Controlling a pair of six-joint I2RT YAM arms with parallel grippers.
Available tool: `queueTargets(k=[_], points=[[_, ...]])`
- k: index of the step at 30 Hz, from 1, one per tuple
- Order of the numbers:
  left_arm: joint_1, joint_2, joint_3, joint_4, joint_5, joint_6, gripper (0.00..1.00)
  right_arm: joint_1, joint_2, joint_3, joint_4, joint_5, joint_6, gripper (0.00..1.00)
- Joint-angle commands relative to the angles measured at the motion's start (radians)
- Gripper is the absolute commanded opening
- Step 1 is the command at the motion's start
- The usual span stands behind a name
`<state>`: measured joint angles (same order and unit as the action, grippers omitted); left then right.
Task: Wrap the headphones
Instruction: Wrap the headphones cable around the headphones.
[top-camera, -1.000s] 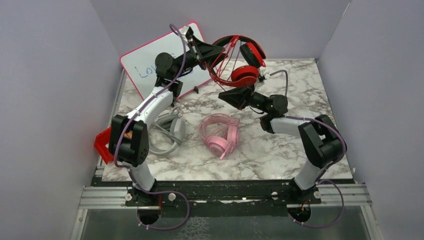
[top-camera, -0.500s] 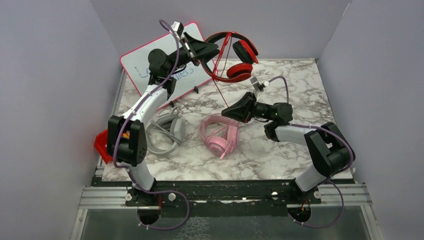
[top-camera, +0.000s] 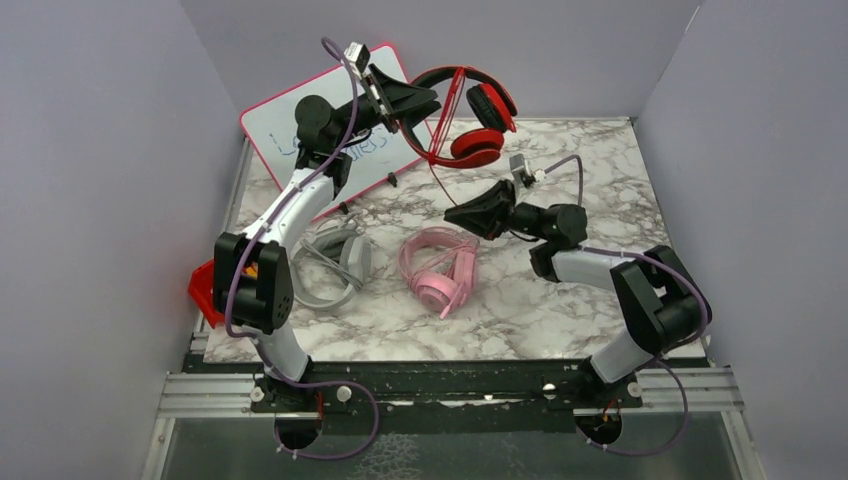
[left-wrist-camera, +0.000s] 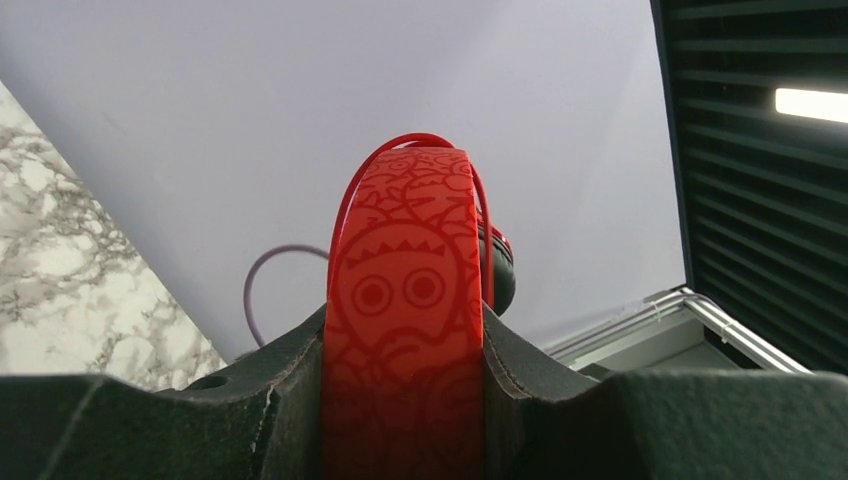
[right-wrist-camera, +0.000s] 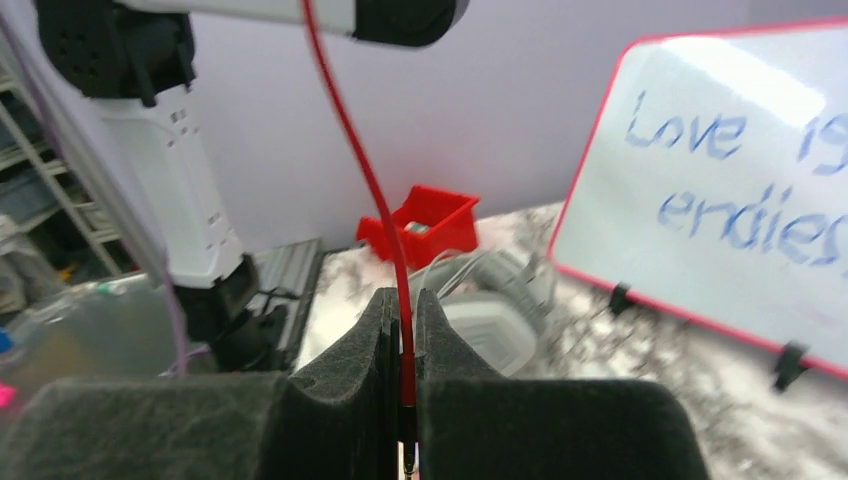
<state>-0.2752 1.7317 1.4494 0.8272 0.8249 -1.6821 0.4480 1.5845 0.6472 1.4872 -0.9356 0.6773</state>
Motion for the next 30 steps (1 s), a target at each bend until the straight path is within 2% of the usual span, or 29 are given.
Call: queueTargets(k=[1, 8, 13, 15, 18, 21, 22, 23, 25, 28, 30], points=[[-0.012, -0.100, 0.001, 0.061, 0.048, -0.076, 0.00, -0.018, 0.037, 0.105, 0.057, 0.081, -0.135, 0.01], [-0.029, -0.170, -0.106, 0.052, 0.112, -0.035, 0.00, -0.048, 0.046, 0.174, -0.030, 0.167, -0.309, 0.01], [-0.052, -0.221, -0.171, -0.012, 0.182, 0.069, 0.00, -0.075, 0.031, 0.211, -0.113, 0.171, -0.427, 0.00], [-0.053, -0.252, -0.176, -0.128, 0.205, 0.188, 0.00, -0.091, 0.018, 0.219, -0.135, 0.156, -0.451, 0.01], [-0.053, -0.284, -0.128, -0.432, 0.231, 0.474, 0.00, -0.097, -0.018, 0.210, -0.188, 0.099, -0.552, 0.01], [-0.054, -0.286, -0.025, -0.760, 0.199, 0.800, 0.00, -0.098, -0.053, 0.189, -0.239, 0.015, -0.709, 0.01], [-0.053, -0.281, -0.001, -0.814, 0.191, 0.873, 0.00, -0.098, -0.060, 0.182, -0.236, -0.002, -0.735, 0.01], [-0.053, -0.275, 0.009, -0.823, 0.203, 0.910, 0.00, -0.098, -0.059, 0.185, -0.235, -0.038, -0.750, 0.01], [-0.053, -0.265, -0.005, -0.682, 0.247, 0.849, 0.00, -0.098, -0.043, 0.210, -0.234, -0.120, -0.727, 0.01], [-0.061, -0.245, -0.012, -0.414, 0.312, 0.718, 0.00, -0.100, -0.003, 0.243, -0.176, -0.159, -0.579, 0.01], [-0.065, -0.221, 0.039, -0.399, 0.357, 0.739, 0.00, -0.117, 0.048, 0.289, -0.136, -0.203, -0.459, 0.01]])
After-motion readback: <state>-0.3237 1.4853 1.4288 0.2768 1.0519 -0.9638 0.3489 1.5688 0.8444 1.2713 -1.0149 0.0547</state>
